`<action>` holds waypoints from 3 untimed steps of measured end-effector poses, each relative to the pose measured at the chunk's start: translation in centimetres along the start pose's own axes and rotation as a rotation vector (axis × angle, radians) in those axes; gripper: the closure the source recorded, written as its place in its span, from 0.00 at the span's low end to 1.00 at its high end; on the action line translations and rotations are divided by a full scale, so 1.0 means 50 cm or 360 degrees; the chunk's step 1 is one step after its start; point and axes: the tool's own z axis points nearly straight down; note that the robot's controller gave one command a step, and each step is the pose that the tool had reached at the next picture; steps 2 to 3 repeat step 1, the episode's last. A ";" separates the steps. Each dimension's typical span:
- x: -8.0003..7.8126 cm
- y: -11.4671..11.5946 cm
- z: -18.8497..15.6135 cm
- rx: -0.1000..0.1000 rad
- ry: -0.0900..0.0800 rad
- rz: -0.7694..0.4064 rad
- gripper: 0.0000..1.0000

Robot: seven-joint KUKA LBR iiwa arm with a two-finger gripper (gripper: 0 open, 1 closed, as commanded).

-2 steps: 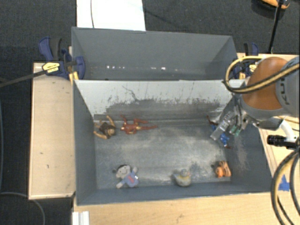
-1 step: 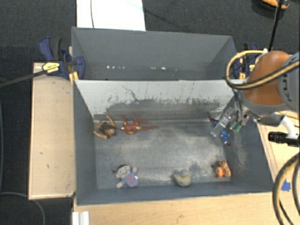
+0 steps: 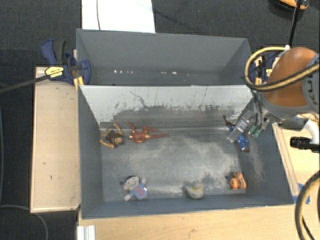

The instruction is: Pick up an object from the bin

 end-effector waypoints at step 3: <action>0.002 0.000 -0.013 -0.0001 0.0000 -0.0002 1.00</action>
Offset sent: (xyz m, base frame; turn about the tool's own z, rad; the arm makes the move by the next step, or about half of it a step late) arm -0.0365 -0.0330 0.0100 -0.2488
